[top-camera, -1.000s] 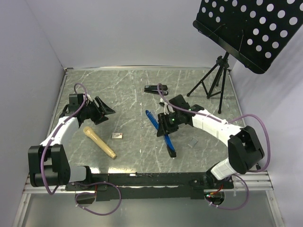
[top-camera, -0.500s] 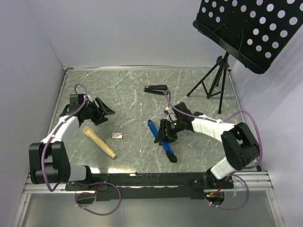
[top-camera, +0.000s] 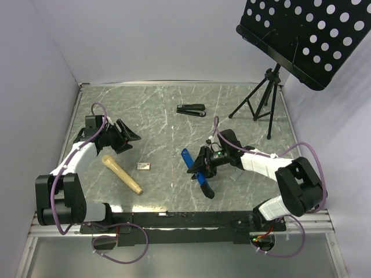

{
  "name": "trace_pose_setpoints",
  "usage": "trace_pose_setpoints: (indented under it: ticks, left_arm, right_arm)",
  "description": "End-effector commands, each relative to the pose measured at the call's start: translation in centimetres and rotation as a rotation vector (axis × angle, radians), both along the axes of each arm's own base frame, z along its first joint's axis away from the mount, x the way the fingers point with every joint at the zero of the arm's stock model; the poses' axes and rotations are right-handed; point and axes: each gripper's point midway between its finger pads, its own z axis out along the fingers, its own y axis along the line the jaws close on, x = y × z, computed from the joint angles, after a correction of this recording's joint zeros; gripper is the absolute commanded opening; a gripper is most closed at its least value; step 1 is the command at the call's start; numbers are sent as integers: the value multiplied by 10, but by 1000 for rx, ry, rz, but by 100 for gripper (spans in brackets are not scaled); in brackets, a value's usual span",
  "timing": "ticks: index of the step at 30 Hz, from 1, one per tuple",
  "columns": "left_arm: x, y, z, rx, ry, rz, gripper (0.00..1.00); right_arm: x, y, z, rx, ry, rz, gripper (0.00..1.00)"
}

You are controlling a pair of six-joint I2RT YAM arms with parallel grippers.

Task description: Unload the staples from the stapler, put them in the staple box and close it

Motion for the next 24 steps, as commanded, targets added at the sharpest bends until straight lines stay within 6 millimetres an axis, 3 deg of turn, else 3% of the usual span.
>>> trace_pose_setpoints:
  ticks: [1, 4, 5, 6, 7, 8, 9, 11, 13, 18, 24]
  left_arm:
    - [3, 0, 11, -12, -46, -8, 69]
    - [4, 1, 14, -3, -57, -13, 69]
    - [3, 1, 15, -3, -56, -15, 70]
    - [4, -1, 19, -16, -69, -29, 69]
    - [2, -6, 22, -39, -79, -48, 70]
    - [8, -11, 37, -66, -161, -76, 70]
    - [-5, -30, 51, -174, -204, -189, 70]
    - [-8, -47, 80, -233, -304, -247, 72]
    - [-9, -61, 95, -201, -344, -287, 73]
    - [-20, -87, 133, -288, -428, -384, 78]
    - [-31, -106, 153, -343, -500, -439, 89]
  right_arm:
    - [9, 2, 34, 25, -71, 7, 0]
    - [21, 2, 44, -13, -217, 45, 0]
    - [23, -6, 34, -92, -260, 53, 0]
    - [35, -6, 44, -123, -335, 55, 0]
    - [41, -10, 38, -181, -443, 102, 0]
    - [55, -20, 33, -318, -511, 91, 0]
    - [64, -27, 26, -403, -578, 104, 0]
    - [73, -32, 18, -497, -721, 138, 0]
    - [77, -30, 18, -526, -813, 143, 0]
    - [81, -6, 41, -557, -1092, 116, 0]
    - [65, 29, 89, -567, -1339, 156, 0]
